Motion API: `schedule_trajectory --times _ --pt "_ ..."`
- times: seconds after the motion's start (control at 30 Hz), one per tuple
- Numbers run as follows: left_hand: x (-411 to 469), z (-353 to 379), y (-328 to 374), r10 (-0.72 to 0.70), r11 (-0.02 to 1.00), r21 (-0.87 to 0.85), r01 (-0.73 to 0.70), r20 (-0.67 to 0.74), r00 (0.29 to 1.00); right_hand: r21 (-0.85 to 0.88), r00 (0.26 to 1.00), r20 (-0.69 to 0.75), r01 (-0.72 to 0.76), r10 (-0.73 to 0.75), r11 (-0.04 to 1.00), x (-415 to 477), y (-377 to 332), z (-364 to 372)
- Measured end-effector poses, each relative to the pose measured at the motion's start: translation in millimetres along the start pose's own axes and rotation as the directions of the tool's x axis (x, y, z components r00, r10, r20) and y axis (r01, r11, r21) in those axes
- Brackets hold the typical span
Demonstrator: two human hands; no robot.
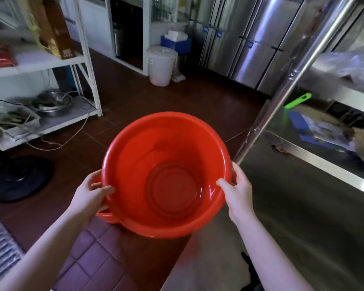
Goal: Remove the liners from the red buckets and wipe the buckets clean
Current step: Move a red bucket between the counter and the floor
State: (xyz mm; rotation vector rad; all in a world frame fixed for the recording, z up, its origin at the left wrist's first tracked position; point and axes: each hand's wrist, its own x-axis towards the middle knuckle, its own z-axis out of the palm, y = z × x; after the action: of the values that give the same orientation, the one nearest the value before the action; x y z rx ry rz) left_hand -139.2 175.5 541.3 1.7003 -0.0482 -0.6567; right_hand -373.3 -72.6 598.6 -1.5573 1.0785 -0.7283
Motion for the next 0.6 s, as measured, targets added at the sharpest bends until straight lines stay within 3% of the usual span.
schedule_trajectory --times 0.27,0.43,0.6 --pt "60 -23 -13 -0.067 0.997 -0.041 0.066 0.000 0.998 -0.240 0.996 0.051 -0.059 0.073 0.969 37 19 57" --pt "117 -34 -28 -0.097 0.995 0.015 0.096 0.038 0.995 -0.383 0.992 -0.036 -0.126 0.121 0.915 54 35 108" --pt "194 -39 -39 -0.121 0.989 0.097 0.108 0.139 0.983 -0.432 0.955 -0.179 -0.291 0.235 0.854 65 59 160"
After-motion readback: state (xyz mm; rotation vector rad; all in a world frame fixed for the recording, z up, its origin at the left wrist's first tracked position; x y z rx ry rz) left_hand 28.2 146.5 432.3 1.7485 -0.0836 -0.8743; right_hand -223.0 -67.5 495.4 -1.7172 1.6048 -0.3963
